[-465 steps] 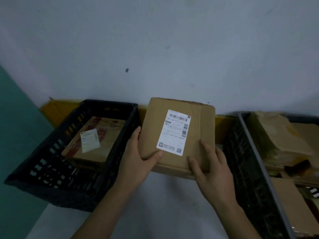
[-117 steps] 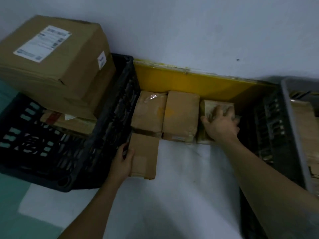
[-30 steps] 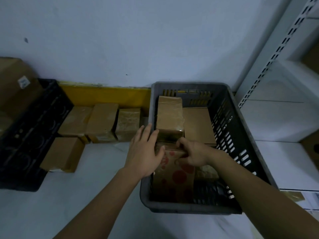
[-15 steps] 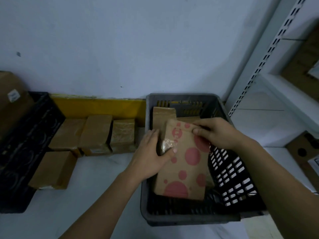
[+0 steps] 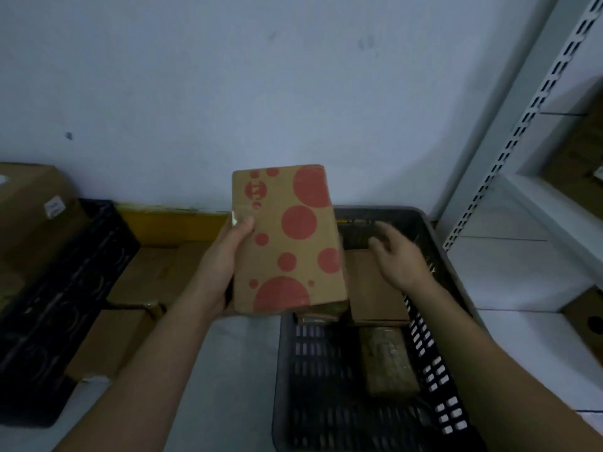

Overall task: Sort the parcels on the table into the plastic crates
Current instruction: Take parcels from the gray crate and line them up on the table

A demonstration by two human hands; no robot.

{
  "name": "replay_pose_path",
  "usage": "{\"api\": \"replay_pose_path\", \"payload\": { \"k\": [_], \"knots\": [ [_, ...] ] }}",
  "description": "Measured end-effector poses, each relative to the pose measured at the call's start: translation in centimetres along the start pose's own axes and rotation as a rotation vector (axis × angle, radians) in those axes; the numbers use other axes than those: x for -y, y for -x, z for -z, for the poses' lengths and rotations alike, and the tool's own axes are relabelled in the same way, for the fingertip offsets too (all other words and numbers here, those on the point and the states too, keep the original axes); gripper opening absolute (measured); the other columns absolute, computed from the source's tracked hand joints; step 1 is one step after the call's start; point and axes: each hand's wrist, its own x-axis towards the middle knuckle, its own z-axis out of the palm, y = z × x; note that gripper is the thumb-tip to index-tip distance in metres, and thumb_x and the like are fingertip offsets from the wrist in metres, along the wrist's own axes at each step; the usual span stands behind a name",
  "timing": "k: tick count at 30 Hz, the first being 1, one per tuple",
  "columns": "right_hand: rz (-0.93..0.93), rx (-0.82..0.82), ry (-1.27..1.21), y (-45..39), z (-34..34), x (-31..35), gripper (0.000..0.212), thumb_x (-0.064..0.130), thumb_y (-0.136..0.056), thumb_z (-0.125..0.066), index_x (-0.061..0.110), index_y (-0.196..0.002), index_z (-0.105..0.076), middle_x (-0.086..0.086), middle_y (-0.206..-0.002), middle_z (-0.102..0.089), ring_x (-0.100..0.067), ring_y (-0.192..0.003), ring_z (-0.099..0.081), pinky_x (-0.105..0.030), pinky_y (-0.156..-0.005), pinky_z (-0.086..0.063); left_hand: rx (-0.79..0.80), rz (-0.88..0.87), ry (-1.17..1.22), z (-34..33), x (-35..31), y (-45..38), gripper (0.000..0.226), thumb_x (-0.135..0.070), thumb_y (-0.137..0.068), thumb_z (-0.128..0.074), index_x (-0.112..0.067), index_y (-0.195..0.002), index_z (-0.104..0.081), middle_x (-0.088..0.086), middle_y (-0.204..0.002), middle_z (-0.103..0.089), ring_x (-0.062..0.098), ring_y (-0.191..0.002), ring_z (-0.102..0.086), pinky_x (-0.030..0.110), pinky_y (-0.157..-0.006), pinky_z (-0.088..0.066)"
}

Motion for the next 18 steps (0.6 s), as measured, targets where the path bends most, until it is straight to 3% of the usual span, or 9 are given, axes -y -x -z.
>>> {"api": "replay_pose_path", "payload": {
  "k": [5,9,13,18],
  "knots": [
    [-0.084,0.336,0.313,0.4,-9.5,-0.7,0.092,0.079,-0.096,-0.048,0.033,-0.171,-0.018,-0.017,-0.175,-0.018,-0.045,-0.152,-0.037,-0.049,-0.12,-0.041,-0.179,0.007,0.001,3.3,-0.9,1.2,0.043,-0.045,-0.106,-0.059,-0.021,-0.14,-0.068,0.008,-0.127,-0.077,0.028,-0.114,-0.076,0.045,-0.094,-0.058],
    [-0.132,0.432,0.472,0.5,-12.9,0.1,0.114,0.099,-0.078,-0.038,0.028,-0.167,-0.025,-0.025,-0.173,-0.009,-0.05,-0.148,-0.035,-0.052,-0.115,-0.042,-0.314,0.02,0.019,5.6,-0.7,3.0,0.04,-0.047,-0.104,-0.061,-0.022,-0.133,-0.072,0.007,-0.122,-0.079,0.029,-0.11,-0.077,0.045,-0.095,-0.058],
    [-0.181,0.386,0.522,0.1,-14.3,0.7,0.119,0.097,-0.078,-0.047,0.022,-0.166,-0.023,-0.025,-0.172,-0.003,-0.051,-0.149,-0.033,-0.053,-0.109,-0.047,-0.388,0.038,0.008,7.2,-0.6,4.7,0.042,-0.051,-0.103,-0.062,-0.023,-0.133,-0.072,0.007,-0.12,-0.08,0.029,-0.109,-0.078,0.048,-0.1,-0.057],
    [-0.251,0.377,0.493,-0.5,-15.5,1.9,0.121,0.089,-0.08,-0.061,0.018,-0.167,-0.014,-0.027,-0.174,0.005,-0.055,-0.154,-0.022,-0.061,-0.116,-0.041,-0.428,0.069,-0.006,8.8,0.6,6.4,0.041,-0.052,-0.104,-0.059,-0.025,-0.132,-0.073,0.007,-0.118,-0.081,0.029,-0.104,-0.079,0.049,-0.095,-0.058]
  ]
}}
